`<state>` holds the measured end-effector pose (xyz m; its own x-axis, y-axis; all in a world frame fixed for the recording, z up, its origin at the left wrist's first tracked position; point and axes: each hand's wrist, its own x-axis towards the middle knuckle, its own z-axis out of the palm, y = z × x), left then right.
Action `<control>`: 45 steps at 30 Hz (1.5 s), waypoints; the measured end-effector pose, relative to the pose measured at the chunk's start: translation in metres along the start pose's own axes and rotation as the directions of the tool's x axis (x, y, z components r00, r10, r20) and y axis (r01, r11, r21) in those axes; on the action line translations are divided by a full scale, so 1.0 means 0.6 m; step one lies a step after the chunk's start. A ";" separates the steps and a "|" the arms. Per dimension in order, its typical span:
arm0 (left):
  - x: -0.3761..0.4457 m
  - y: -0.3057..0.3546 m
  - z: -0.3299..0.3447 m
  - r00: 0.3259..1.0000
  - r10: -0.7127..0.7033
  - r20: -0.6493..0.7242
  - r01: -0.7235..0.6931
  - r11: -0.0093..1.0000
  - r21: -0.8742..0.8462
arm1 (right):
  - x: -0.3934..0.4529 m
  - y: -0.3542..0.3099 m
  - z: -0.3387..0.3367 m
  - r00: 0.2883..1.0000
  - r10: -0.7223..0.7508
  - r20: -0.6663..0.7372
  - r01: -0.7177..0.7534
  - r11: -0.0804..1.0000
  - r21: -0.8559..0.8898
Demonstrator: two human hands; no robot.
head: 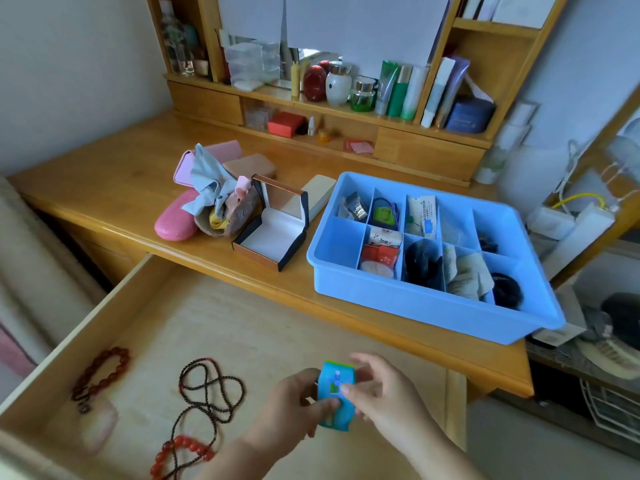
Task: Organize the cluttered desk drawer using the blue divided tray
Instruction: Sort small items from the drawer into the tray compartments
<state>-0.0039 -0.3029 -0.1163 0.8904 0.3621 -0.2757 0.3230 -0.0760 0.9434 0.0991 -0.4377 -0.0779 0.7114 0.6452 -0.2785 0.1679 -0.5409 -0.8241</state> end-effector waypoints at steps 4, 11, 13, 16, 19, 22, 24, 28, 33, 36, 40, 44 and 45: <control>-0.028 0.019 -0.005 0.996 0.038 -0.083 -0.053 0.982 -0.180 | -0.015 -0.053 -0.031 0.987 -0.158 -0.037 0.154 0.984 -0.095; -0.059 -0.038 -0.058 0.930 -0.069 -0.361 0.015 0.988 -0.151 | 0.019 -0.207 -0.180 0.621 -0.643 -0.448 0.508 0.765 -0.395; -0.064 -0.053 -0.061 0.922 -0.085 -0.378 0.039 0.991 -0.128 | 0.060 -0.219 -0.193 0.650 -0.655 -0.385 0.351 0.708 -0.613; -0.064 -0.071 -0.065 0.922 -0.090 -0.376 0.067 0.995 -0.073 | 0.103 -0.211 -0.181 0.818 -0.534 -0.214 0.166 0.576 -0.801; -0.061 -0.082 -0.069 0.917 -0.095 -0.386 0.085 0.995 -0.044 | 0.116 -0.204 -0.173 0.892 -0.448 -0.062 0.190 0.495 -0.848; -0.058 -0.086 -0.066 0.927 -0.099 -0.362 0.097 0.995 -0.026 | 0.118 -0.203 -0.188 0.944 -0.320 0.079 0.241 0.507 -0.827; -0.055 -0.086 -0.064 0.936 -0.100 -0.338 0.102 0.995 -0.010 | 0.115 -0.194 -0.192 0.960 -0.246 0.131 0.251 0.555 -0.793; -0.055 -0.087 -0.062 0.941 -0.095 -0.326 0.108 0.994 0.021 | 0.119 -0.181 -0.181 0.900 -0.434 -0.018 0.244 0.539 -0.806; -0.059 -0.093 -0.068 0.938 -0.091 -0.335 0.109 0.993 0.036 | 0.137 -0.174 -0.167 0.941 -0.339 -0.011 0.223 0.642 -0.734; -0.058 -0.091 -0.066 0.935 -0.094 -0.342 0.123 0.990 0.064 | 0.135 -0.171 -0.167 0.972 -0.235 0.011 0.170 0.671 -0.722; -0.064 -0.073 -0.054 0.965 -0.074 -0.252 0.117 0.980 0.162 | 0.124 -0.172 -0.170 0.968 -0.226 0.106 0.226 0.614 -0.757; -0.091 -0.067 -0.071 0.973 -0.054 -0.224 0.114 0.958 0.262 | 0.094 -0.150 -0.148 0.793 -0.609 -0.019 0.341 0.468 -0.815; -0.100 -0.071 -0.084 0.965 -0.054 -0.258 0.126 0.953 0.275 | 0.080 -0.138 -0.134 0.681 -0.730 -0.064 0.405 0.447 -0.798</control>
<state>-0.0872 -0.2743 -0.1305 0.7589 0.5930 -0.2690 0.5085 -0.2817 0.8137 0.1742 -0.4050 0.0167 0.4051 0.7995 0.4435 0.9074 -0.4110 -0.0878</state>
